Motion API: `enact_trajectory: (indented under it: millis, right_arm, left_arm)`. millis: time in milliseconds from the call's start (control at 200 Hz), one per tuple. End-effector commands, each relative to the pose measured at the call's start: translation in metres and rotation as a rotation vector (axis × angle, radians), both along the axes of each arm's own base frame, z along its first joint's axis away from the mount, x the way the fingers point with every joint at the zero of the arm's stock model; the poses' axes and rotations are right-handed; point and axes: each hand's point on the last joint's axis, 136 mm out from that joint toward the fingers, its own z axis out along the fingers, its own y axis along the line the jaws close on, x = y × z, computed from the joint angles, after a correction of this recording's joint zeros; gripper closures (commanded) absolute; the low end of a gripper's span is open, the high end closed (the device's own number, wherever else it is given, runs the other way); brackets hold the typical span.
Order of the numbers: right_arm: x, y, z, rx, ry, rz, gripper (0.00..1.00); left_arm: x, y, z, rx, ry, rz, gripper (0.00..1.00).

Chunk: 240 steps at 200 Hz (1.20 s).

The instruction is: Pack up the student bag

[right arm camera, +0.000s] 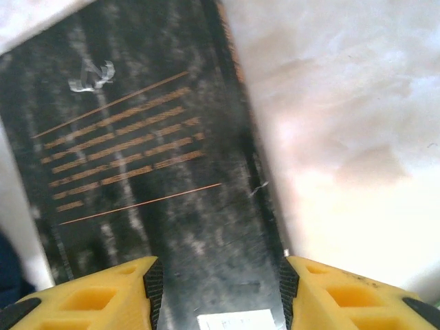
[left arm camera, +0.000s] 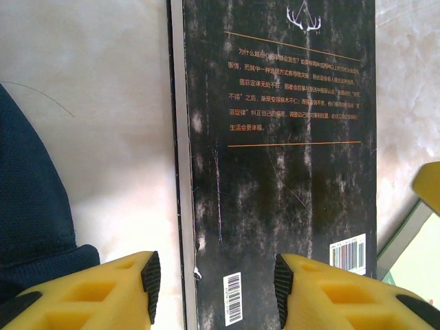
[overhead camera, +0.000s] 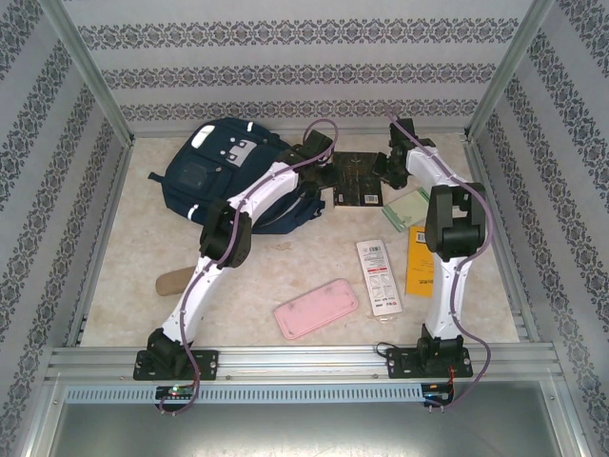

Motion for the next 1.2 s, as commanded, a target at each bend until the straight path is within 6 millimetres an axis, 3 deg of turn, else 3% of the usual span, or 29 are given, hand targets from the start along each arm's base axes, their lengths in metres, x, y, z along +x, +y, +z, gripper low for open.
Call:
enact_trajectory:
  millis: [0, 200, 420, 614, 724, 849, 1194]
  right_arm:
    - [-0.001, -0.004, -0.006, -0.015, 0.032, 0.015, 0.49]
    - [-0.002, -0.008, -0.022, -0.002, 0.08, 0.02, 0.48]
    - [-0.004, 0.007, -0.03, 0.068, 0.097, 0.07, 0.48]
    - [-0.007, 0.035, -0.033, 0.176, 0.112, 0.152, 0.48]
    - [-0.011, 0.019, -0.039, 0.029, 0.133, 0.12, 0.47]
    - [-0.013, 0.01, -0.043, -0.005, 0.157, 0.088, 0.46]
    - [-0.016, 0.009, -0.044, -0.014, 0.162, 0.089, 0.46]
  left_arm:
    - [-0.012, 0.005, -0.037, 0.056, 0.093, 0.022, 0.52]
    - [-0.016, 0.004, -0.054, 0.061, 0.124, 0.017, 0.53]
    - [-0.02, 0.004, -0.072, 0.075, 0.158, 0.017, 0.55]
    - [-0.026, 0.003, -0.085, 0.079, 0.19, 0.012, 0.57]
    - [-0.027, 0.009, -0.089, 0.112, 0.2, 0.026, 0.6]
    - [-0.032, 0.024, -0.093, 0.19, 0.213, 0.052, 0.61]
    - [-0.022, 0.044, -0.062, 0.28, 0.122, 0.114, 0.61]
